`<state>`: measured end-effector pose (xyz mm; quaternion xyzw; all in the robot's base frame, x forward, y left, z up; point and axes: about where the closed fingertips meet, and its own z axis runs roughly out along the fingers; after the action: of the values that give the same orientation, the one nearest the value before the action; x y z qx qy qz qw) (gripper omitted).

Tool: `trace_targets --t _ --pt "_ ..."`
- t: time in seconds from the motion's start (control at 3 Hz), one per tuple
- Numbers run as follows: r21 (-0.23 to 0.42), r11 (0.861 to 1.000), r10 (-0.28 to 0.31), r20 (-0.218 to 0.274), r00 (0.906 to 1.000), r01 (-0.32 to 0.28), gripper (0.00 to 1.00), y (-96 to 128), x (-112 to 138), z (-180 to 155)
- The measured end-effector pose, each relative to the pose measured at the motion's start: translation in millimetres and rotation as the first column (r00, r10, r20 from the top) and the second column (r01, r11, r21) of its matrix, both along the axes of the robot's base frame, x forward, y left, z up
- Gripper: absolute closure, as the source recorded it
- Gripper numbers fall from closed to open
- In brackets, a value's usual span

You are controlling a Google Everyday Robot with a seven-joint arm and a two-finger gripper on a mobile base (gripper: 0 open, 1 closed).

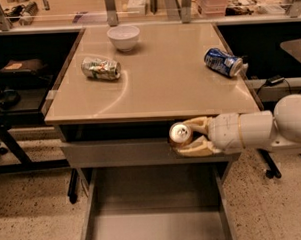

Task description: Pick orange can from middle drawer and place on counter

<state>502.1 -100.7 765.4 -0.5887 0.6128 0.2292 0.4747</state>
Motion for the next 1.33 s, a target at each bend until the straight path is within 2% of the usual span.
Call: trace_targets --t 0.33,0.67,1.0,1.33 --pt "-0.010 1.000 -0.026 0.019 0.9995 0.026 1.00 -8 19 61" --pt "-0.009 0.996 -0.087 0.037 0.9955 0.087 1.00 -21 28 111" --pt "-0.009 0.996 -0.087 0.037 0.9955 0.087 1.00 -21 28 111" --pt "-0.024 0.998 -0.054 0.043 0.9976 0.055 1.00 -8 29 113"
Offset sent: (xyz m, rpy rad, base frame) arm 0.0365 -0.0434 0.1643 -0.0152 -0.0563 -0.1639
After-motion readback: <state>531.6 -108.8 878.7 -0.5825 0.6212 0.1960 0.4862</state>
